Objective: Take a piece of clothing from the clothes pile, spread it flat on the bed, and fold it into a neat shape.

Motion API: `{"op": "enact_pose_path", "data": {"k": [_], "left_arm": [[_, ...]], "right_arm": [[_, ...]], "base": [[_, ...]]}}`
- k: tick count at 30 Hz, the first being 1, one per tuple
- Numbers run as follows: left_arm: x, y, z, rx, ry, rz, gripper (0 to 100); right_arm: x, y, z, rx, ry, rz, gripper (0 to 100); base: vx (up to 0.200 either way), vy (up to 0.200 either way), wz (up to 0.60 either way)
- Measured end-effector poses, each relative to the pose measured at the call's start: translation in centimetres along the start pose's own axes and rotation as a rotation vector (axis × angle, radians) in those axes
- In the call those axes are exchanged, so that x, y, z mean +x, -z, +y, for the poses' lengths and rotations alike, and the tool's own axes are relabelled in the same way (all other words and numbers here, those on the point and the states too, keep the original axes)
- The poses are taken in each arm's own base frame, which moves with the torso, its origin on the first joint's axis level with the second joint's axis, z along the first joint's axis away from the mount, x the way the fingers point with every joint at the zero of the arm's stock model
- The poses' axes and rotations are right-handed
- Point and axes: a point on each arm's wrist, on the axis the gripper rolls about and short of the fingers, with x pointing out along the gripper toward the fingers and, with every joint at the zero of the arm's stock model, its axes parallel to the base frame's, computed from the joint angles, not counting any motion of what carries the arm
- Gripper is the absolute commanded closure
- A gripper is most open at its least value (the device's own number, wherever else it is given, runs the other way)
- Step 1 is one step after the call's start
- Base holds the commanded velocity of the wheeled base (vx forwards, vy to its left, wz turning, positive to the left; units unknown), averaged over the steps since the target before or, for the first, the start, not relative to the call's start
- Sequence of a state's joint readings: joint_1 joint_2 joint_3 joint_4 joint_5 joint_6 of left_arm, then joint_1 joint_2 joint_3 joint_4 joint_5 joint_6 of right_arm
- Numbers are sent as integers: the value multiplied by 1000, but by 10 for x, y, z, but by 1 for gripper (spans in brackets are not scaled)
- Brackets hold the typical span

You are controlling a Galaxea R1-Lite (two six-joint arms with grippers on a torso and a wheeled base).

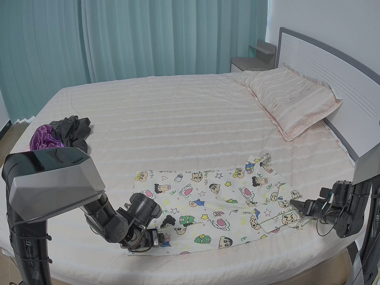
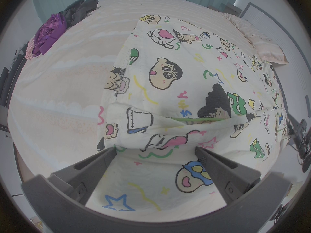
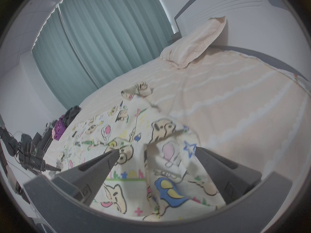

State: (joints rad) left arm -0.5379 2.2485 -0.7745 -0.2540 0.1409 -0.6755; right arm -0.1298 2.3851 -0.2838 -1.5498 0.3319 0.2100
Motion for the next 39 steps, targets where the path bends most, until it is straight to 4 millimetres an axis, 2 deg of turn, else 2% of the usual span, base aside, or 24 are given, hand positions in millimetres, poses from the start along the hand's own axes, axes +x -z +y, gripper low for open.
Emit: {"op": "enact_pose_path", "data": {"k": [4,7,17,25,33,39], "left_arm": [[0,0,0,-1,1,0,0],[0,0,0,-2,1,0,0],[0,0,0,-3,3,1,0],[0,1,0,-3,4,1,0],[0,0,0,-3,4,1,0],[0,1,0,-2,3,1,0]], "right_arm": [[2,9,10,-10,-21,39,0],[3,8,25,13,-65,41,0],[7,-13,65,56,-188,-35,0],[8,-17,79,100,-234,-45,0],[8,-27,96,274,-300,-57,0],[8,-37,104,319,-339,-85,0]], "base": [[0,0,0],[0,0,0],[0,0,0],[0,0,0],[0,0,0],[0,0,0]]}}
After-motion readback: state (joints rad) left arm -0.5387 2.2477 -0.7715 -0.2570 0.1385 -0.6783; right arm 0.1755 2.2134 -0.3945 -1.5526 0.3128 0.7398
